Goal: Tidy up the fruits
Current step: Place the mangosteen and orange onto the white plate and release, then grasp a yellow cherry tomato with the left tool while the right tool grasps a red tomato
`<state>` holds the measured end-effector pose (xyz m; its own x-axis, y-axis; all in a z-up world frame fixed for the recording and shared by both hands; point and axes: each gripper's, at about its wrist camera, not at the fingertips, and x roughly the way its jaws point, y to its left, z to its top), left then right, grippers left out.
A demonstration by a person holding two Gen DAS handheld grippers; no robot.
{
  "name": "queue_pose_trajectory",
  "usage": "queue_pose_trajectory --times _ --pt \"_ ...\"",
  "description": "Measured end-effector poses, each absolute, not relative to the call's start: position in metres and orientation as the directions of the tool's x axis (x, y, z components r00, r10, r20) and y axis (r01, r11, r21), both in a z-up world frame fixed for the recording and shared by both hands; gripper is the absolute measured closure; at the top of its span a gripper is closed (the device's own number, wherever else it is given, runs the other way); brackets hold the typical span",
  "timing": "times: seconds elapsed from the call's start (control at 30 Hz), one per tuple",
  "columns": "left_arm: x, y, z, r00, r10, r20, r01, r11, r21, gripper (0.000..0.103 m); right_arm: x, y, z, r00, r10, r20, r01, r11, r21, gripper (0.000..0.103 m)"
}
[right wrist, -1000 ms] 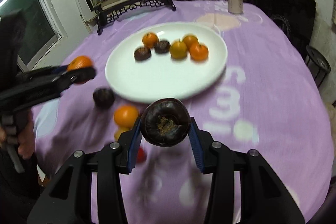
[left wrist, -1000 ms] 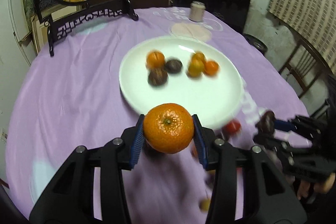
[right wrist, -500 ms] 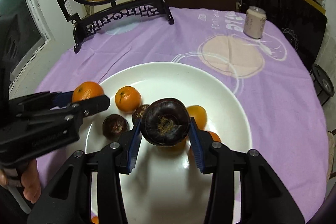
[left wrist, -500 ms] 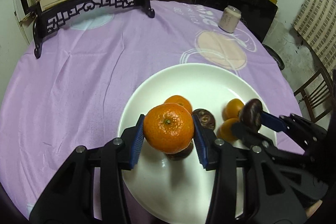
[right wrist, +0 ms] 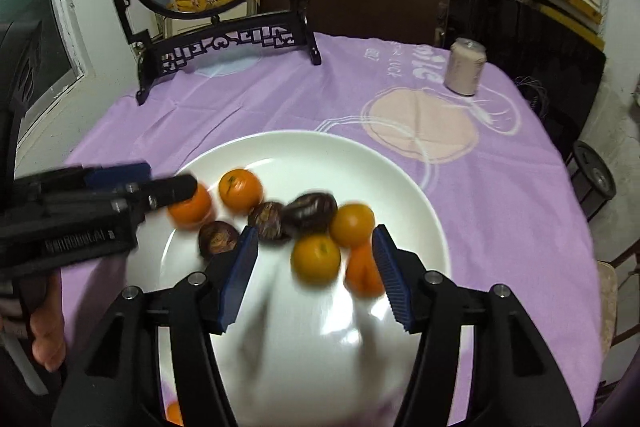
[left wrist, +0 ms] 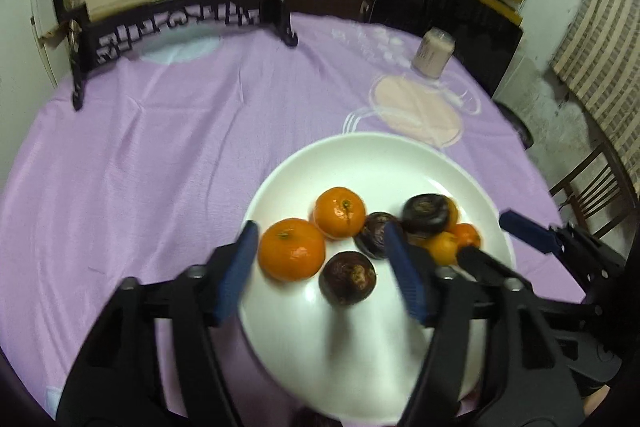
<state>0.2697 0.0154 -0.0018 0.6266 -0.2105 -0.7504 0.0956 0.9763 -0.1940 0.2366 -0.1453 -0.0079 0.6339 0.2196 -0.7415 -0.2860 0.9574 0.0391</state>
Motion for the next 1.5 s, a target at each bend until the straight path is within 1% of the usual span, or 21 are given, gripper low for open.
queue_pose_trajectory --times 0.1,0.2,0.33,0.53,0.7,0.83,0.93,1.03,1.1,1.17,1.2,1.3,1.5 --pt "0.237 0.016 0.017 0.653 -0.228 -0.722 0.125 0.973 -0.194 0.027 0.197 -0.155 -0.001 0.617 0.259 -0.743 -0.306 0.949 0.077 0.043" --pt "0.19 0.017 0.029 0.696 -0.228 -0.68 0.148 0.974 -0.174 0.021 0.154 -0.164 -0.002 0.598 0.296 -0.745 -0.323 0.94 0.114 0.043" --pt "0.136 0.022 0.025 0.715 -0.226 -0.661 0.161 0.974 -0.158 0.021 0.105 -0.179 -0.008 0.602 0.278 -0.748 -0.287 0.95 0.122 0.043" --pt "0.091 0.025 0.0 0.677 -0.224 -0.702 0.158 0.975 -0.158 0.021 0.076 -0.182 -0.018 0.574 0.257 -0.777 -0.257 0.958 0.127 0.043" --pt "0.071 0.033 -0.009 0.664 -0.222 -0.714 0.151 0.975 -0.163 0.021 0.058 -0.16 -0.034 0.514 0.312 -0.799 -0.342 0.929 0.143 0.043" --pt "0.057 0.042 -0.019 0.648 -0.222 -0.728 0.14 0.975 -0.173 0.021 0.056 -0.152 -0.053 0.482 0.298 -0.824 -0.341 0.93 0.136 0.043" --pt "0.048 0.051 -0.024 0.638 -0.225 -0.736 0.126 0.974 -0.188 0.021 0.057 -0.147 -0.059 0.505 0.276 -0.818 -0.349 0.932 0.1 0.043" --pt "0.04 0.054 -0.03 0.622 -0.243 -0.744 0.131 0.97 -0.207 0.021 0.066 -0.142 -0.07 0.493 0.294 -0.819 -0.36 0.926 0.116 0.043" --pt "0.036 0.05 -0.033 0.609 -0.254 -0.752 0.144 0.967 -0.21 0.021 0.073 -0.136 -0.077 0.481 0.309 -0.821 -0.378 0.917 0.124 0.046" --pt "0.033 0.043 -0.036 0.597 -0.258 -0.759 0.163 0.966 -0.2 0.021 0.075 -0.13 -0.079 0.508 0.286 -0.812 -0.381 0.921 0.086 0.069" --pt "0.032 0.038 -0.039 0.59 -0.259 -0.765 0.174 0.966 -0.192 0.021 0.075 -0.128 -0.078 0.512 0.277 -0.813 -0.382 0.921 0.073 0.069" --pt "0.03 0.027 -0.045 0.566 -0.265 -0.781 0.199 0.963 -0.183 0.021 0.073 -0.134 -0.077 0.497 0.303 -0.813 -0.369 0.922 0.118 0.069" --pt "0.026 -0.001 -0.053 0.52 -0.307 -0.797 0.273 0.944 -0.185 0.021 0.059 -0.171 -0.068 0.538 0.26 -0.802 -0.269 0.954 0.128 0.069"
